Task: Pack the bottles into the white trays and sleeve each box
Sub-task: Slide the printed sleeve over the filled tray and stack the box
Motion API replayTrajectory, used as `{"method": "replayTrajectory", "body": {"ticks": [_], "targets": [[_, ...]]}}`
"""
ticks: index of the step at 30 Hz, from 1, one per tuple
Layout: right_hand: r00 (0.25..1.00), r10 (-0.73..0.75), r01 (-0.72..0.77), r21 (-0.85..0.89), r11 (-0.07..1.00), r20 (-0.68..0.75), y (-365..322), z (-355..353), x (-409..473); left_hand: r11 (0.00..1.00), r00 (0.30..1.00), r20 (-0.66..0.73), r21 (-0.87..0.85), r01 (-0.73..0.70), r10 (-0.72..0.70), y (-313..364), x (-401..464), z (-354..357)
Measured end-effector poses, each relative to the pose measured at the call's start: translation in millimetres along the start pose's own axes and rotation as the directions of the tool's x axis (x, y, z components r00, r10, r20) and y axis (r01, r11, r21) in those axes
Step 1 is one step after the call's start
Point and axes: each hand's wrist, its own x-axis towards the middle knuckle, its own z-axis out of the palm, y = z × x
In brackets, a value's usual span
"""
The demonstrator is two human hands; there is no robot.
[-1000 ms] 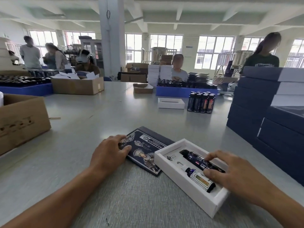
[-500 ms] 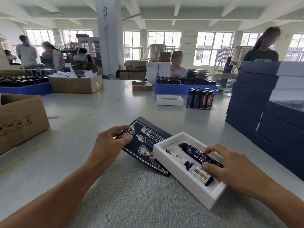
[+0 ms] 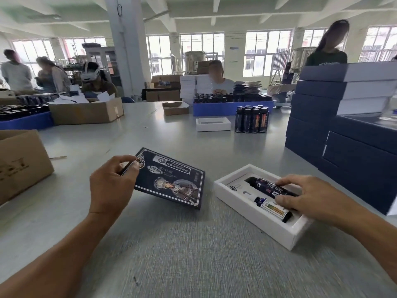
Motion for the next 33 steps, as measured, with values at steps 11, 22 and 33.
{"method": "replayTrajectory", "body": {"ticks": [11, 22, 33], "targets": [[0.998, -0.047, 0.051, 0.105, 0.993, -0.044, -4.9, 6.6, -1.4, 0.981, 0.969, 0.16, -0.022, 0.195, -0.189, -22.5, 8.2, 4.0], [0.96, -0.219, 0.191, 0.164, 0.968, 0.173, -13.8, 7.0, -11.8, 0.968, 0.954, 0.229, -0.113, 0.224, -0.194, -14.2, -1.2, 8.3], [0.95, -0.252, 0.209, 0.221, 0.953, 0.187, -16.8, 2.6, -17.3, 0.983, 0.946, 0.277, 0.12, 0.139, -0.167, -10.9, -3.5, 11.2]]}}
